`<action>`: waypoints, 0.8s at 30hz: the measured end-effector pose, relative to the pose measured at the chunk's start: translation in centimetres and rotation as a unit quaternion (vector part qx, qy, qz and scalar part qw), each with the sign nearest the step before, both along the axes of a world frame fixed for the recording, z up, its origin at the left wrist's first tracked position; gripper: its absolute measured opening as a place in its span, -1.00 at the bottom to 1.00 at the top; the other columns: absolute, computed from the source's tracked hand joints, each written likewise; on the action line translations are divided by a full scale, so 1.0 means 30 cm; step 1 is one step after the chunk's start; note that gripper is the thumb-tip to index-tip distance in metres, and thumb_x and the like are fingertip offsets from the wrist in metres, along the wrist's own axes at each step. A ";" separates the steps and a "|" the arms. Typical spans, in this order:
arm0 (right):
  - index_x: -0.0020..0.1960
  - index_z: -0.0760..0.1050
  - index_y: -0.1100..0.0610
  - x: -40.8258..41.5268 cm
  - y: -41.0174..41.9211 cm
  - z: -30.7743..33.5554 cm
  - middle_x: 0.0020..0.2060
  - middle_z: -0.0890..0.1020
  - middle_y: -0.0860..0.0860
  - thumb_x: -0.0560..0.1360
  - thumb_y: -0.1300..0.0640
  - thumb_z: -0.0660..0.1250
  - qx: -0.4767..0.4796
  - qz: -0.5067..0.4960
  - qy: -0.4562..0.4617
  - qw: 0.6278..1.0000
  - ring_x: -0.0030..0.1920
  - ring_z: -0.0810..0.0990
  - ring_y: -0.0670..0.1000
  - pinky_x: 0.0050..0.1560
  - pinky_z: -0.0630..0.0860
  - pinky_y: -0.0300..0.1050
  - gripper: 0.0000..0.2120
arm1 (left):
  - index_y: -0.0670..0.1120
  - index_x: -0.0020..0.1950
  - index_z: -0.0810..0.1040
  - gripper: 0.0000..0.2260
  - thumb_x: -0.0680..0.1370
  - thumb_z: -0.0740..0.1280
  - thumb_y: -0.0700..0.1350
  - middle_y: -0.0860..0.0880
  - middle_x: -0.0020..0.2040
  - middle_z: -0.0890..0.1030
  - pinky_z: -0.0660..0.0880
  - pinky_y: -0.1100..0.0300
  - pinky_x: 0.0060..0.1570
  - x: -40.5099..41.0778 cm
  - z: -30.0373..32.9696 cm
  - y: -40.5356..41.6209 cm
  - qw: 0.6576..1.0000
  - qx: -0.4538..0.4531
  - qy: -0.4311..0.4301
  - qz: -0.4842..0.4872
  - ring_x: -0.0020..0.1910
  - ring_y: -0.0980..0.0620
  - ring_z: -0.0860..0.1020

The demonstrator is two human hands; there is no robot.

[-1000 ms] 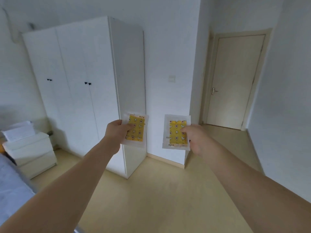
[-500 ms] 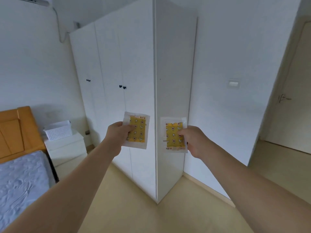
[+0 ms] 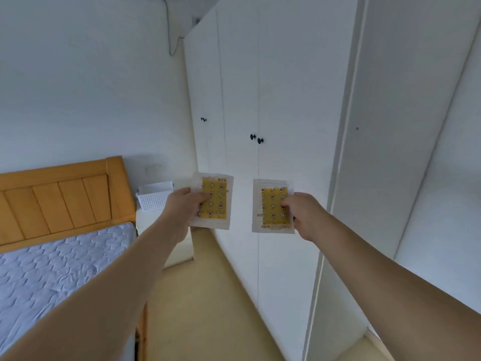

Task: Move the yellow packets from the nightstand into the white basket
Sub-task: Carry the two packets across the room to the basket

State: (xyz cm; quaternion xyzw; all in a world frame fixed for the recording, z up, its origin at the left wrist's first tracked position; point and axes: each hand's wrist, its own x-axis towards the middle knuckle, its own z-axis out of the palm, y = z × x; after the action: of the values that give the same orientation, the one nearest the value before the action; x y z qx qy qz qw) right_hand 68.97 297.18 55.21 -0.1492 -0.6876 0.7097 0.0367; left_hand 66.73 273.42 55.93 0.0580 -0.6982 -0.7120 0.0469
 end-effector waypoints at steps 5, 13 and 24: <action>-0.07 0.52 0.18 -0.454 -0.194 -0.060 -0.02 0.66 0.16 0.57 0.37 0.14 -0.003 0.076 -0.021 0.997 -0.07 0.67 0.14 -0.04 0.61 0.03 -0.79 | -0.10 0.06 0.60 -0.84 0.50 0.44 -0.23 -0.09 -0.02 0.71 0.61 -0.06 0.06 -0.346 -0.066 -0.192 0.998 0.018 -0.027 0.062 -0.05 -0.09 0.69; -0.03 0.52 0.20 -1.204 -0.509 -0.071 0.00 0.66 0.19 0.56 0.37 0.15 0.016 0.134 -0.016 0.991 -0.03 0.67 0.17 0.01 0.61 0.12 -0.80 | -0.08 0.02 0.58 -0.89 0.52 0.43 -0.20 -0.04 -0.10 0.70 0.61 0.10 -0.22 -1.028 -0.097 -0.528 0.991 0.026 -0.032 0.126 -0.16 -0.01 0.68; -0.03 0.51 0.19 -2.101 -0.802 -0.069 -0.11 0.66 0.12 0.58 0.40 0.12 -0.033 0.178 -0.022 0.983 -0.18 0.67 0.08 -0.31 0.59 -0.06 -0.77 | -0.06 0.04 0.60 -0.85 0.50 0.45 -0.21 -0.03 -0.09 0.71 0.63 -0.03 -0.04 -1.881 -0.137 -0.762 0.985 0.033 -0.068 0.157 -0.12 -0.04 0.70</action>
State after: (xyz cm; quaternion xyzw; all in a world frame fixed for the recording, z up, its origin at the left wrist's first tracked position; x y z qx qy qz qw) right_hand 5.95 273.13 53.15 -0.0415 -0.6803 0.7234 -0.1105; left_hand 10.31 250.55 51.81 0.2166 -0.6579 -0.7130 0.1089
